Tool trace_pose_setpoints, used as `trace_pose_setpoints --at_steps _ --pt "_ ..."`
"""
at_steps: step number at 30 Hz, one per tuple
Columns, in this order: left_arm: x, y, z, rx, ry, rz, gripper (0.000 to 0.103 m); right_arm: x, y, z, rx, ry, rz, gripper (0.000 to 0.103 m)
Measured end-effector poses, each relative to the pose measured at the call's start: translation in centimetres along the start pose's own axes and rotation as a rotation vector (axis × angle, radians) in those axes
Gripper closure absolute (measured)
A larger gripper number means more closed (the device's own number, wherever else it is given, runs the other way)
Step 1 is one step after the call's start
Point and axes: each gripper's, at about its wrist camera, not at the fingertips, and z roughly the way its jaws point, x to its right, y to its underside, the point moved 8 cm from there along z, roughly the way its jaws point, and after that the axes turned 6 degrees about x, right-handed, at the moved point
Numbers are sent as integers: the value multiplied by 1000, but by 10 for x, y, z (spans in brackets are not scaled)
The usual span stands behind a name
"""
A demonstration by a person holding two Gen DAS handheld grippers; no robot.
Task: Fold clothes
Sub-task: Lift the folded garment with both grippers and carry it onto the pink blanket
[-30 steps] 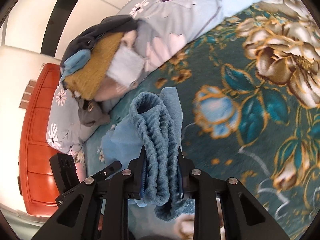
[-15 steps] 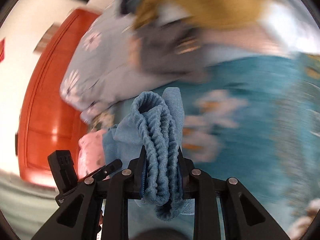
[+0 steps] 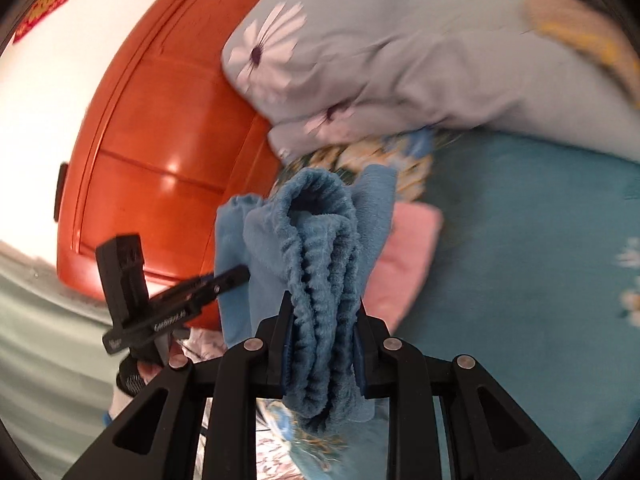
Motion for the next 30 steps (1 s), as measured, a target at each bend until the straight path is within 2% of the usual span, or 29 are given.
trace_pose_setpoints --at_steps 6,10,16,21,22,25,30 --pt "-48 12 13 -77 -51 59 78 -11 20 49 -46 -24 51 78" --pt "-70 4 29 -91 -91 88 74 -12 30 73 -58 3 36 78" --pt "-85 4 63 -126 -126 58 68 10 51 101 -80 69 93 78" --pt "-86 2 61 -111 -119 32 63 22 47 102 -87 68 128 77" --pt "-87 2 58 -105 -117 27 59 22 45 99 -91 66 123 75" --pt "-97 1 46 -81 -176 13 37 19 41 91 -95 70 95 74" --pt "-114 -3 12 15 -208 -64 37 17 33 70 -74 94 35 74"
